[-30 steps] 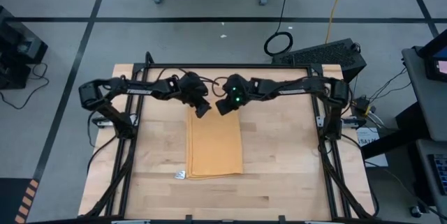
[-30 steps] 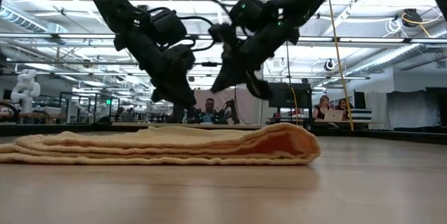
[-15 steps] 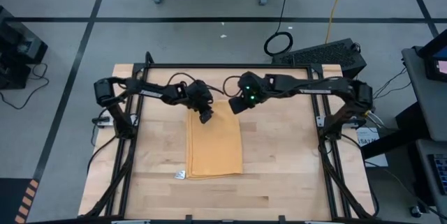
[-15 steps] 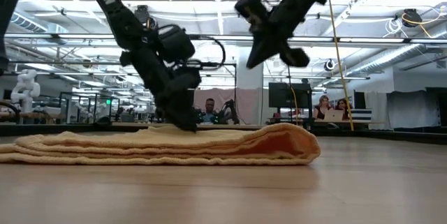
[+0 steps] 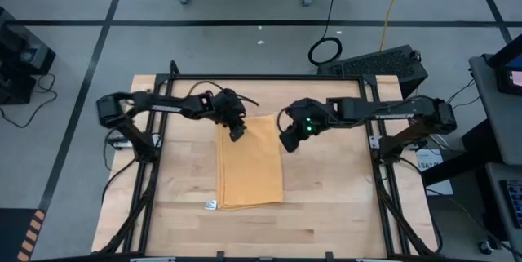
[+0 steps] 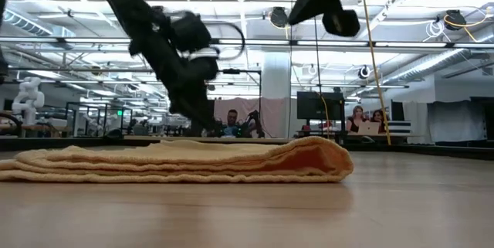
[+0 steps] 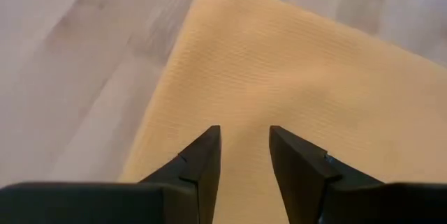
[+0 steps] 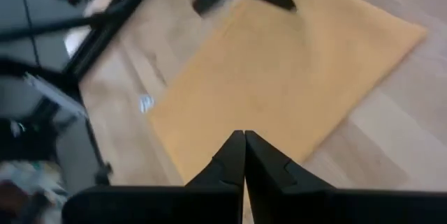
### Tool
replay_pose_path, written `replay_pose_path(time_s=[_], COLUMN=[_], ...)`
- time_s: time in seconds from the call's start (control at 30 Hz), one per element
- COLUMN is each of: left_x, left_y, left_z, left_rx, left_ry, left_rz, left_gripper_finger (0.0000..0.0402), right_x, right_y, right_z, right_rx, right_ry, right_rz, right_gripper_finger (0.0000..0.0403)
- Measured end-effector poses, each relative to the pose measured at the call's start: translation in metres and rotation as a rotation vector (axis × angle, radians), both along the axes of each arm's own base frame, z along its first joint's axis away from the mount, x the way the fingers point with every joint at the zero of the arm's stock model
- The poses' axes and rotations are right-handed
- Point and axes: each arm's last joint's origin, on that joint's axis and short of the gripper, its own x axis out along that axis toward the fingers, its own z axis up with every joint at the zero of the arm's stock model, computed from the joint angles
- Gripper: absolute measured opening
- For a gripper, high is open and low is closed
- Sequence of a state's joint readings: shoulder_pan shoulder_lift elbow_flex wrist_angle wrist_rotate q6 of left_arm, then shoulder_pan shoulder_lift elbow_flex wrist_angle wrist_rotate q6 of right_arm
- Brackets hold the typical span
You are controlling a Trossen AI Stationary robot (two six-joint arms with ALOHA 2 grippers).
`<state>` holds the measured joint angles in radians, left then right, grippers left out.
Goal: Roll towel
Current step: Fold the yellow towel in
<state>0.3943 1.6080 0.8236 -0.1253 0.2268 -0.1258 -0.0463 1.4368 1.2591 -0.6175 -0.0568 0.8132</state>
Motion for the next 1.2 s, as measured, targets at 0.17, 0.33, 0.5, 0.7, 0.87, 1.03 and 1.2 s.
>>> replay_pose_path(time_s=[0.17,0.33,0.5,0.7,0.87,1.03,1.2], left_x=[-0.023,-0.042,-0.043,-0.042,-0.043,-0.042,-0.043], left_y=[-0.019,-0.047,-0.073,-0.091,-0.093,-0.091,-0.096], left_z=[0.043,0.081,0.098,0.092,0.090,0.091,0.090], left_rx=[-0.045,-0.103,-0.121,-0.074,0.009,0.078,0.116], left_ry=[-0.032,-0.123,-0.212,-0.150,-0.127,-0.124,-0.116], left_rz=[0.032,0.041,-0.028,-0.013,0.039,0.035,-0.024], left_gripper_finger=[0.0129,0.0129,0.0129,0.0129,0.0129,0.0129,0.0129], right_x=[-0.023,-0.045,-0.053,-0.053,-0.050,-0.042,-0.032], right_y=[0.004,0.000,-0.004,-0.004,-0.005,-0.009,-0.010], right_z=[0.008,0.012,0.017,0.017,0.019,0.025,0.024], right_rx=[-0.083,-0.205,-0.325,-0.405,-0.485,-0.647,-0.689], right_ry=[0.072,0.161,0.162,0.154,0.126,0.080,0.039], right_rz=[0.102,0.239,0.360,0.466,0.497,0.448,0.446], right_gripper_finger=[0.0000,0.0000,0.0000,0.0000,0.0000,0.0000,0.0000])
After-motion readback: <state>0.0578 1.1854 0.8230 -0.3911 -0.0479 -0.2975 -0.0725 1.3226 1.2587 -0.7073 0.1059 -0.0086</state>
